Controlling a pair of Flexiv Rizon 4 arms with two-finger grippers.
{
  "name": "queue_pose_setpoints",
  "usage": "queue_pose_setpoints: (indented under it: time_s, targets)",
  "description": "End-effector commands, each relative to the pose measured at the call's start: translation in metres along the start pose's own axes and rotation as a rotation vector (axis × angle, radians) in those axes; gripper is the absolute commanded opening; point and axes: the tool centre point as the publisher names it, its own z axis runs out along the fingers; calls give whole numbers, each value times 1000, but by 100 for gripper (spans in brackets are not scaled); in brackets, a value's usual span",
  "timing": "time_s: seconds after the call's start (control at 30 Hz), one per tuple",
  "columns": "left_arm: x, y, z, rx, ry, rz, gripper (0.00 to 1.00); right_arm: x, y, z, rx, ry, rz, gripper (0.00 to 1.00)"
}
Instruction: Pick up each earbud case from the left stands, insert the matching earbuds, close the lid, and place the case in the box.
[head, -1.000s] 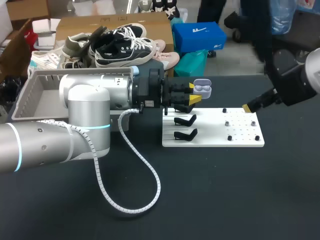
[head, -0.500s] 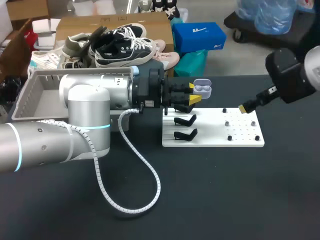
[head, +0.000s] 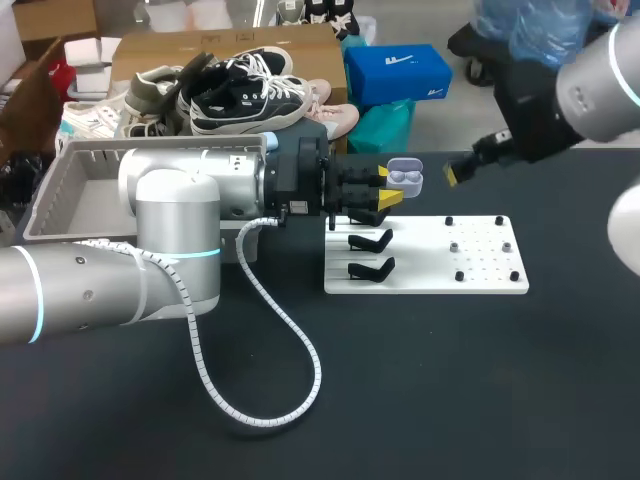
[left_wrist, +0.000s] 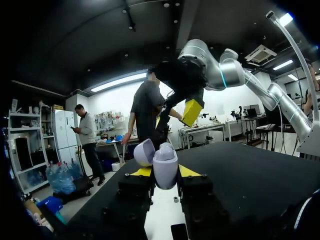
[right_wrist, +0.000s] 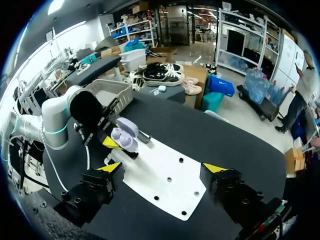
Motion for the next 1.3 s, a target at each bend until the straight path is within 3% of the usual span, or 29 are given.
queue_pose_setpoints:
  time_s: [0.03, 0.37, 0.57, 0.87, 1.3]
  targets:
    - [0, 0, 0, -1, -1, 1, 0, -35, -5, 15, 9, 15, 12, 100]
    - [0, 0, 0, -1, -1, 1, 0, -77, -9, 33, -16, -4, 48, 100]
    - [0, 0, 0, -1, -1, 1, 0, -89, -11, 48, -15, -2, 51, 100]
    - [0, 0, 0, -1, -1, 1, 0, -76, -13, 81, -23, 57, 71, 100]
    - [0, 0, 0, -1, -1, 1, 0, -52, -8, 69, -6, 54, 64, 100]
